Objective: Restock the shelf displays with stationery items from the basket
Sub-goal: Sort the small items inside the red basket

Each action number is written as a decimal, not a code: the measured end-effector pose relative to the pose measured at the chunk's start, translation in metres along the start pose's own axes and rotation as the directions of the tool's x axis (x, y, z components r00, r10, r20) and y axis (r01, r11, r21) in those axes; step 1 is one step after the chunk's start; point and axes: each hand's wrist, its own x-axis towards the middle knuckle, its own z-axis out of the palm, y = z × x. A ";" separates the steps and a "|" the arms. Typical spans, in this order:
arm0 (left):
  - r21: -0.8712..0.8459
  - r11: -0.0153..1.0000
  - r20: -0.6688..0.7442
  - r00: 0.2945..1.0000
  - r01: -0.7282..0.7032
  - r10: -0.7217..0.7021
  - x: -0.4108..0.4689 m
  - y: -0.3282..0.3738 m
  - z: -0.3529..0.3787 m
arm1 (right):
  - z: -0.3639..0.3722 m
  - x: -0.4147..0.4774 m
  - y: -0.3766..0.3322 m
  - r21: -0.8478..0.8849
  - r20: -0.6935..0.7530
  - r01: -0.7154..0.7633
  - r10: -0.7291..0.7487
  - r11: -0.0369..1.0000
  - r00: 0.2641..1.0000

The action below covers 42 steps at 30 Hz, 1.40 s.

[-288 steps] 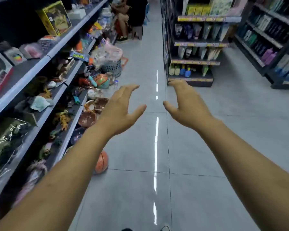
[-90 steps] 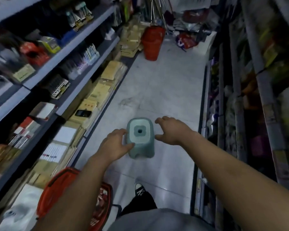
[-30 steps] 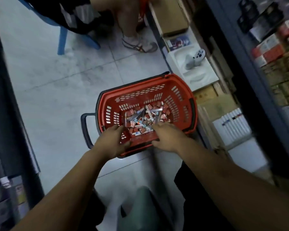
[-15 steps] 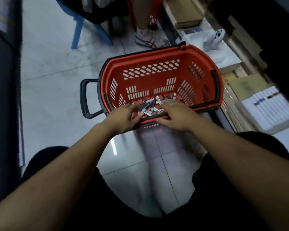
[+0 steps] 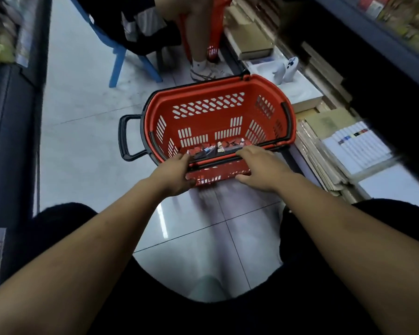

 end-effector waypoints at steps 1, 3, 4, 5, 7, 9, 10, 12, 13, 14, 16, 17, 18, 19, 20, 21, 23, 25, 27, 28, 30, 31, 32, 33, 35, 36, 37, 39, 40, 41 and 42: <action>0.022 1.000 -0.002 1.000 -0.004 0.004 0.005 -0.004 0.003 | 0.002 0.009 0.003 0.001 0.008 0.005 -0.005 1.000 1.000; 0.090 0.996 -0.010 1.000 -0.011 0.012 0.017 -0.012 0.009 | 0.006 0.029 0.007 -0.009 0.030 0.031 -0.030 0.999 0.999; 0.121 0.993 -0.017 1.000 -0.017 0.019 0.021 -0.016 0.011 | 0.007 0.039 0.007 -0.020 0.051 0.043 -0.042 0.999 0.998; 0.142 0.990 -0.024 0.999 -0.024 0.028 0.025 -0.018 0.013 | 0.007 0.047 0.008 -0.032 0.072 0.054 -0.052 0.998 0.996; 0.160 0.986 -0.033 0.998 -0.040 0.046 0.032 -0.020 0.015 | 0.005 0.059 0.010 -0.046 0.120 0.076 -0.070 0.996 0.990; 0.169 0.985 -0.033 0.999 -0.033 0.039 0.034 -0.019 0.013 | 0.000 0.065 0.009 -0.064 0.158 0.075 -0.064 0.995 0.985; 0.165 0.986 -0.026 0.999 -0.030 0.035 0.035 -0.018 0.012 | -0.001 0.066 0.009 -0.071 0.172 0.064 -0.051 0.995 0.984; 0.138 0.990 -0.015 0.999 -0.034 0.036 0.036 -0.016 0.008 | -0.004 0.068 0.013 -0.074 0.197 0.027 -0.012 0.997 0.980; 0.133 0.991 -0.023 0.999 -0.034 0.037 0.037 -0.014 0.006 | -0.005 0.068 0.014 -0.082 0.202 0.011 0.006 0.997 0.979; 0.126 0.991 -0.031 0.999 -0.038 0.042 0.039 -0.013 0.006 | -0.005 0.070 0.017 -0.102 0.213 -0.003 0.025 0.995 0.977; 0.080 0.996 -0.044 0.998 -0.049 0.053 0.041 -0.008 0.010 | -0.001 0.073 0.025 -0.133 0.226 -0.021 0.050 0.991 0.973; 0.061 0.997 -0.056 0.997 -0.050 0.054 0.042 -0.004 0.016 | 0.002 0.074 0.029 -0.139 0.214 -0.032 0.062 0.990 0.975; 0.055 0.997 -0.072 0.996 -0.053 0.057 0.042 0.001 0.020 | 0.005 0.073 0.031 -0.135 0.196 -0.044 0.071 0.990 0.978; 0.044 0.998 -0.093 0.995 -0.044 0.048 0.041 0.006 0.023 | 0.007 0.071 0.033 -0.123 0.191 -0.055 0.078 0.991 0.978; 0.024 0.999 -0.110 0.994 -0.022 0.025 0.039 0.009 0.025 | 0.010 0.067 0.032 -0.109 0.186 -0.055 0.075 0.993 0.980; 0.003 1.000 -0.125 0.992 0.002 -0.002 0.035 0.011 0.026 | 0.011 0.063 0.031 -0.101 0.169 -0.049 0.065 0.994 0.983; 0.003 0.999 -0.129 0.991 0.035 -0.035 0.028 0.011 0.028 | 0.016 0.054 0.029 -0.101 0.150 -0.035 0.050 0.994 0.987; 0.005 0.999 -0.113 0.993 0.045 -0.044 0.021 0.010 0.030 | 0.020 0.046 0.027 -0.093 0.157 -0.017 0.031 0.996 0.987; 0.001 0.998 -0.115 0.992 0.057 -0.056 0.013 0.010 0.033 | 0.026 0.039 0.025 -0.089 0.132 0.004 0.008 0.996 0.991; 0.005 0.998 -0.116 0.991 0.066 -0.065 0.009 0.011 0.034 | 0.027 0.036 0.024 -0.084 0.128 0.013 -0.002 0.996 0.992; 0.002 0.997 -0.107 0.991 0.082 -0.082 0.000 0.013 0.035 | 0.027 0.031 0.022 -0.064 0.137 0.019 -0.010 0.998 0.991; 0.001 0.996 -0.099 0.991 0.090 -0.089 -0.004 0.013 0.036 | 0.026 0.029 0.021 -0.056 0.148 0.019 -0.010 0.998 0.989; 0.000 0.995 -0.090 0.991 0.098 -0.097 -0.009 0.014 0.036 | 0.026 0.026 0.019 -0.050 0.162 0.020 -0.012 0.999 0.987; -0.002 0.994 -0.088 0.990 0.106 -0.106 -0.013 0.015 0.037 | 0.026 0.024 0.018 -0.046 0.169 0.024 -0.016 0.999 0.986; 0.004 0.991 -0.100 0.986 0.135 -0.134 -0.018 0.017 0.040 | 0.027 0.021 0.015 -0.039 0.161 0.024 -0.018 0.999 0.987; 0.018 0.988 -0.111 0.982 0.155 -0.152 -0.018 0.020 0.042 | 0.028 0.020 0.014 -0.039 0.156 0.021 -0.015 0.999 0.988; 0.033 0.984 -0.125 0.978 0.174 -0.169 -0.019 0.021 0.043 | 0.029 0.019 0.013 -0.038 0.154 0.012 -0.006 0.999 0.988; 0.048 0.977 -0.165 0.966 0.208 -0.197 -0.019 0.023 0.045 | 0.031 0.020 0.012 -0.027 0.145 -0.019 0.022 0.999 0.989; 0.047 0.975 -0.178 0.962 0.219 -0.207 -0.020 0.023 0.045 | 0.031 0.020 0.011 -0.009 0.146 -0.038 0.039 0.999 0.989; 0.037 0.973 -0.177 0.960 0.227 -0.217 -0.022 0.023 0.045 | 0.031 0.021 0.010 0.020 0.152 -0.056 0.053 0.998 0.987; 0.022 0.972 -0.166 0.959 0.234 -0.228 -0.024 0.023 0.044 | 0.029 0.021 0.008 0.052 0.155 -0.065 0.056 0.997 0.986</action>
